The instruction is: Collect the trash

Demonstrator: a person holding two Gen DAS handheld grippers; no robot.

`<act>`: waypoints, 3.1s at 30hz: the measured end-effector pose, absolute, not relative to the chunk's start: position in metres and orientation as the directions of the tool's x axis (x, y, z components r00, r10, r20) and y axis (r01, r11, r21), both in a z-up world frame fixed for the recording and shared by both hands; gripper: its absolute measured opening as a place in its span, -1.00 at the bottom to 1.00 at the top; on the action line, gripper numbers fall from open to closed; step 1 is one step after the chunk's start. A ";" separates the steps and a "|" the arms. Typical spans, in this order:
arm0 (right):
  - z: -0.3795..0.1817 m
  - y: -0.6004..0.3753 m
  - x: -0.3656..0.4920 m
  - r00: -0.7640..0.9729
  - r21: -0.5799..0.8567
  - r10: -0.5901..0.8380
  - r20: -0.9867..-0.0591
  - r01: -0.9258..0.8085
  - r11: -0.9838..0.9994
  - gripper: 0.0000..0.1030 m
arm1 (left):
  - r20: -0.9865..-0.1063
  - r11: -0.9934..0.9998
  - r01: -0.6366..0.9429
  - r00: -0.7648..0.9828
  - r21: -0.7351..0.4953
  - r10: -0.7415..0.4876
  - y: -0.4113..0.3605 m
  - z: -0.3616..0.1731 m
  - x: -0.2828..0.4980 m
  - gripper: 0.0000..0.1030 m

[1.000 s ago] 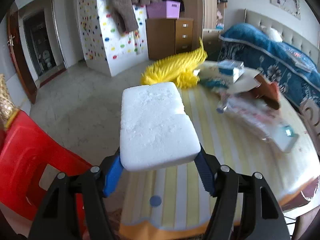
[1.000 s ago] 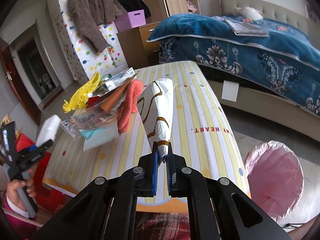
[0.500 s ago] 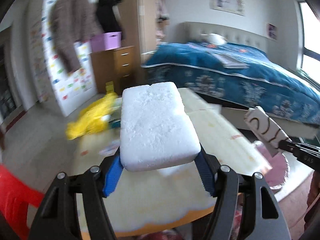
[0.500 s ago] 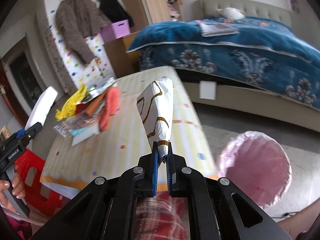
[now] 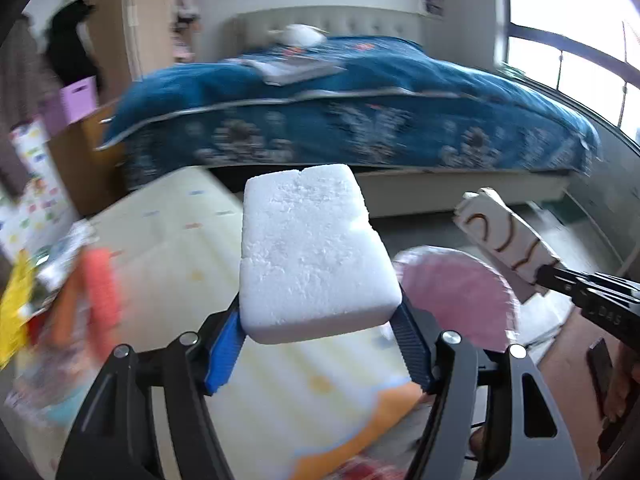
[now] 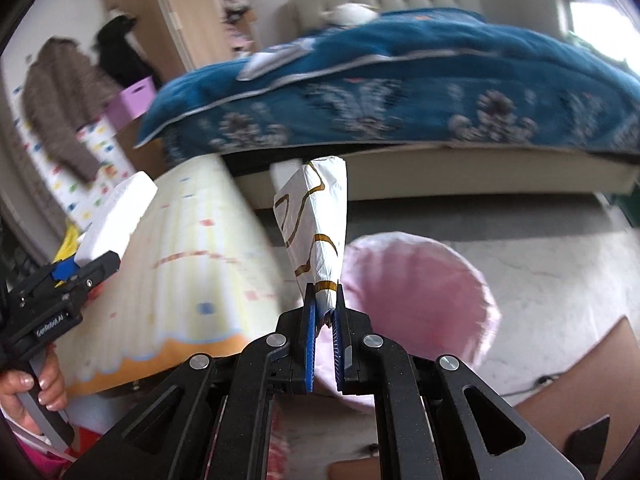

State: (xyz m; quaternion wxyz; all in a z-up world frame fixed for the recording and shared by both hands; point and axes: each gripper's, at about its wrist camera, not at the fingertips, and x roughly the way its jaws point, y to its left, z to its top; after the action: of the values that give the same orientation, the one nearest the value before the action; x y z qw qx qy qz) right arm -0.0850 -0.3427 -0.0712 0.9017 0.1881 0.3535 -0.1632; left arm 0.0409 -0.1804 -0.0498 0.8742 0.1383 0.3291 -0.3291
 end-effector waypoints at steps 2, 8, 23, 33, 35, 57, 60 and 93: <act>-0.079 -0.361 -0.090 0.678 0.227 -0.181 -0.713 0.467 0.855 -0.84 | -0.676 0.706 0.708 0.531 0.022 -0.511 -0.205 -0.057 0.040 0.29; -0.099 -0.388 -0.090 0.640 0.231 -0.194 -0.743 0.518 0.824 -0.80 | -0.706 0.619 0.786 0.440 0.003 -0.555 -0.263 -0.078 0.042 0.32; -0.090 -0.376 -0.084 0.659 0.222 -0.204 -0.724 0.502 0.836 -0.24 | -0.702 0.699 0.709 0.450 -0.095 -0.552 -0.221 -0.069 0.062 0.85; -0.037 -0.292 -0.071 0.742 0.184 -0.135 -0.656 0.330 0.926 -0.24 | -0.648 0.786 0.613 0.566 -0.084 -0.510 -0.124 -0.037 0.043 0.85; -0.031 -0.276 -0.067 0.752 0.175 -0.115 -0.648 0.295 0.939 -0.24 | -0.636 0.809 0.580 0.590 -0.093 -0.496 -0.097 -0.031 0.039 0.85; -0.029 -0.028 0.018 0.693 -0.037 0.192 -0.694 -0.302 0.953 0.02 | -0.666 1.000 0.008 0.746 -0.012 -0.014 0.167 -0.038 0.031 0.86; -0.033 -0.013 0.027 0.682 -0.047 0.201 -0.704 -0.327 0.944 0.04 | -0.676 1.000 -0.015 0.736 -0.018 -0.001 0.184 -0.045 0.036 0.87; -0.038 0.006 0.037 0.704 -0.122 0.223 -0.674 -0.404 0.906 -0.82 | -0.682 0.997 0.052 0.728 -0.049 -0.071 0.161 -0.044 0.043 0.86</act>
State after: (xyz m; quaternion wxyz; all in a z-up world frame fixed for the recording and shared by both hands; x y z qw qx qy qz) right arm 0.0365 0.0062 -0.0376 0.9137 -0.1313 0.3442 0.1718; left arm 0.0426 0.1613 -0.0435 0.9295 -0.0134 0.3671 -0.0330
